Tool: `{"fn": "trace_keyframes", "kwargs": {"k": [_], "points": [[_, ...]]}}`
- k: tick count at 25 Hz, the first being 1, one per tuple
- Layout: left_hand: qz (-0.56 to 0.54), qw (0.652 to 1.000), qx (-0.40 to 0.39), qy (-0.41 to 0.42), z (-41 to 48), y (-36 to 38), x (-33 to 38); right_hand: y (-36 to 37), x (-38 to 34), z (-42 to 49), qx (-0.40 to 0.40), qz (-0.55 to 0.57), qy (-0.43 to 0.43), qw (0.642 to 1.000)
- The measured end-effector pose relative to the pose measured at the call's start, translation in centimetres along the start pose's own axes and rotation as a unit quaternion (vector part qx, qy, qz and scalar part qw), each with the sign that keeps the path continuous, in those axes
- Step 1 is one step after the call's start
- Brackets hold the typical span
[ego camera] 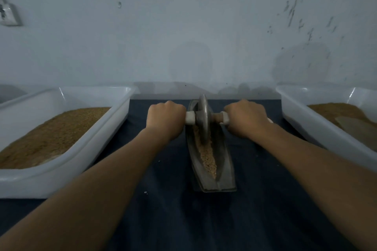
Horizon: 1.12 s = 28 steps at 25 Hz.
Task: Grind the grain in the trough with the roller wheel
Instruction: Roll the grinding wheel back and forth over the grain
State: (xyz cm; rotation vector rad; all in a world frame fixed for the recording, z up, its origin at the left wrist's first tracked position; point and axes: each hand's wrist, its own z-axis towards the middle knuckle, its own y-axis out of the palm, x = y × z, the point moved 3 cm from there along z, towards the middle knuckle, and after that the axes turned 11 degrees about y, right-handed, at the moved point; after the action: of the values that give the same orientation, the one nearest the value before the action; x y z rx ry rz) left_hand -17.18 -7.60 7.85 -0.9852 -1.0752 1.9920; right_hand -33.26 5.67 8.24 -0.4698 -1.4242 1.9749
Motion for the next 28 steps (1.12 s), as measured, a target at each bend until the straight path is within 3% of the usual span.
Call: {"fn": "trace_keyframes", "kwargs": {"k": [4, 5, 6, 10, 13, 16, 19, 21, 25, 28], "points": [[0.018, 0.989, 0.133, 0.062, -6.2, -0.3, 0.6, -0.4, 1.6, -5.7, 0.221, -0.038, -0.084, 0.971], [0.026, 0.986, 0.149, 0.065, -6.1, -0.5, 0.4, -0.6, 1.8, -5.7, 0.244, -0.042, -0.088, 0.965], [0.027, 0.988, 0.141, 0.060, -5.3, -0.4, 0.3, -0.4, 1.7, -5.2, 0.233, -0.047, -0.083, 0.968], [0.019, 0.999, 0.048, -0.001, -0.1, 0.6, 0.4, 0.9, -0.2, -0.4, 0.062, -0.005, 0.005, 0.998], [-0.028, 0.999, 0.012, -0.025, 0.5, 1.0, -0.2, -0.3, -1.2, 1.1, 0.064, -0.025, -0.025, 0.997], [0.006, 0.994, 0.107, 0.016, -4.0, 0.8, 0.5, 0.0, 0.6, -2.3, 0.094, -0.029, -0.065, 0.993], [0.029, 0.981, 0.170, 0.092, -6.2, -1.0, 0.7, -0.4, 2.3, -6.7, 0.208, -0.011, -0.108, 0.972], [0.040, 0.988, 0.126, 0.079, -5.4, -0.9, 0.7, 0.0, 2.2, -6.0, 0.213, -0.021, -0.096, 0.972], [-0.006, 0.999, 0.036, -0.029, -0.5, 0.5, 0.4, 0.2, -0.8, -0.1, 0.117, -0.033, -0.028, 0.992], [-0.021, 1.000, -0.005, -0.019, 0.6, 0.3, 0.1, 0.3, -0.7, 1.2, 0.049, -0.023, -0.016, 0.998]]}}
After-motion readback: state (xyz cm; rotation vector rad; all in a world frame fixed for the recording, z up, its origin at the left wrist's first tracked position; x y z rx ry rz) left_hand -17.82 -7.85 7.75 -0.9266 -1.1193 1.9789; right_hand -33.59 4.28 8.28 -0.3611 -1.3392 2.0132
